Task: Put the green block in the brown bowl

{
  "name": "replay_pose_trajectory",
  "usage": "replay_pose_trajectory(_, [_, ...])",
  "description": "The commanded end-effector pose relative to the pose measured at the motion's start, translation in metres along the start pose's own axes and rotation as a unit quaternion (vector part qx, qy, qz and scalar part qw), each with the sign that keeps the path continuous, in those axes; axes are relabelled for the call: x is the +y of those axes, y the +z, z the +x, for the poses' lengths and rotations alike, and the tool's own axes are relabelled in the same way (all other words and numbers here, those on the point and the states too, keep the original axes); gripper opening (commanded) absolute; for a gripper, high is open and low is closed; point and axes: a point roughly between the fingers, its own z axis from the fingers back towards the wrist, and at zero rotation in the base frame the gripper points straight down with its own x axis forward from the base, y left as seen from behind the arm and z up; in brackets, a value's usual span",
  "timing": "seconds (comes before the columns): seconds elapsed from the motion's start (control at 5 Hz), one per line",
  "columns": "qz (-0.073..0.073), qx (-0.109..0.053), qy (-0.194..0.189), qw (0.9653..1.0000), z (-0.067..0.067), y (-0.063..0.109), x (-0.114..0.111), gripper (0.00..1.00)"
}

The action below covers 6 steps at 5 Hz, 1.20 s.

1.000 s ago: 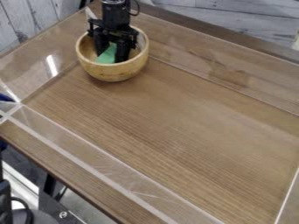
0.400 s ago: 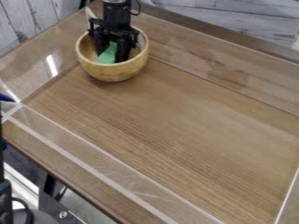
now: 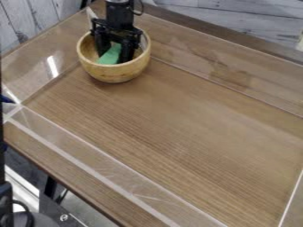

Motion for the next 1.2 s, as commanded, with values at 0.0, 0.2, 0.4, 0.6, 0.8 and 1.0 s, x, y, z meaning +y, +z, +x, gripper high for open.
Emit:
replay_pose_trajectory(0.0, [-0.005, -0.021, 0.001, 0.9998, -0.004, 0.017, -0.002, 1.00])
replay_pose_trajectory(0.2, [-0.012, -0.047, -0.001, 0.9988, -0.009, 0.041, -0.006, 1.00])
replay_pose_trajectory(0.4, [-0.018, -0.073, -0.002, 0.9972, -0.015, 0.066, -0.010, 1.00])
replay_pose_trajectory(0.6, [-0.016, -0.108, -0.009, 0.9940, -0.024, 0.101, -0.019, 1.00])
replay_pose_trajectory(0.8, [-0.021, -0.124, -0.017, 0.9919, -0.034, 0.119, -0.028, 1.00])
replay_pose_trajectory(1.0, [-0.021, -0.115, -0.017, 0.9930, -0.033, 0.110, -0.028, 1.00])
